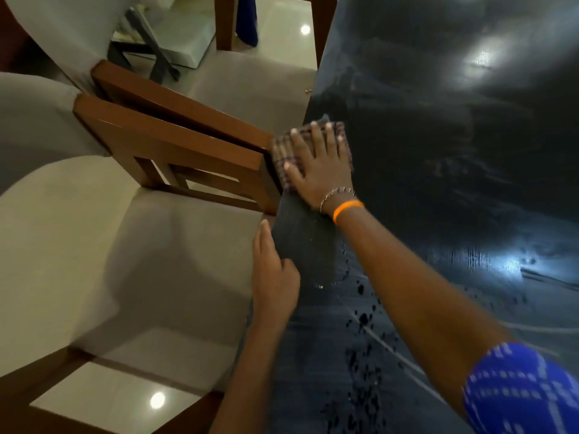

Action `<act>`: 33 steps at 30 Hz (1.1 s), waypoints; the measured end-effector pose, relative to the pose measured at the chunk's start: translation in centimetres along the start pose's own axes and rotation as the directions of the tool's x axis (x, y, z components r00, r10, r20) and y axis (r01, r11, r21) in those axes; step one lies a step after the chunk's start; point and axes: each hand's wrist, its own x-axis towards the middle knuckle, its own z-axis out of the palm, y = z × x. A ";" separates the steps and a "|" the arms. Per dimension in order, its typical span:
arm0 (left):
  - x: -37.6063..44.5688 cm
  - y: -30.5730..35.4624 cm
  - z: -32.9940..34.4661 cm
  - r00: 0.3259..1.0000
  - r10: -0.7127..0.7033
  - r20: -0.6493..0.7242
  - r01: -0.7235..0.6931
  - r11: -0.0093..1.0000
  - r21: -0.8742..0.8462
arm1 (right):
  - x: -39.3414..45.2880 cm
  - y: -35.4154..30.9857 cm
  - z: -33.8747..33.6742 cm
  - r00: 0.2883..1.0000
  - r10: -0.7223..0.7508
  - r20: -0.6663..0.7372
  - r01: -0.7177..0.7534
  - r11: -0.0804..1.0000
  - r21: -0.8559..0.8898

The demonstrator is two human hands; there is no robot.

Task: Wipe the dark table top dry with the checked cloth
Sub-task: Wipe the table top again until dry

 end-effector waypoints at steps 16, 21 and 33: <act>-4.6 1.9 5.8 0.908 0.253 0.334 -0.384 0.823 0.418 | -19.6 17.4 -4.8 0.915 0.395 -0.078 -0.400 0.915 -0.056; -5.0 2.1 6.9 0.896 0.214 0.389 -0.404 0.758 0.513 | -23.8 22.3 -6.3 0.714 0.688 -0.132 -0.693 0.721 0.013; -7.0 3.5 8.9 0.904 0.241 0.352 -0.406 0.740 0.536 | -9.7 9.1 -2.3 0.979 0.202 0.003 -0.202 0.979 0.014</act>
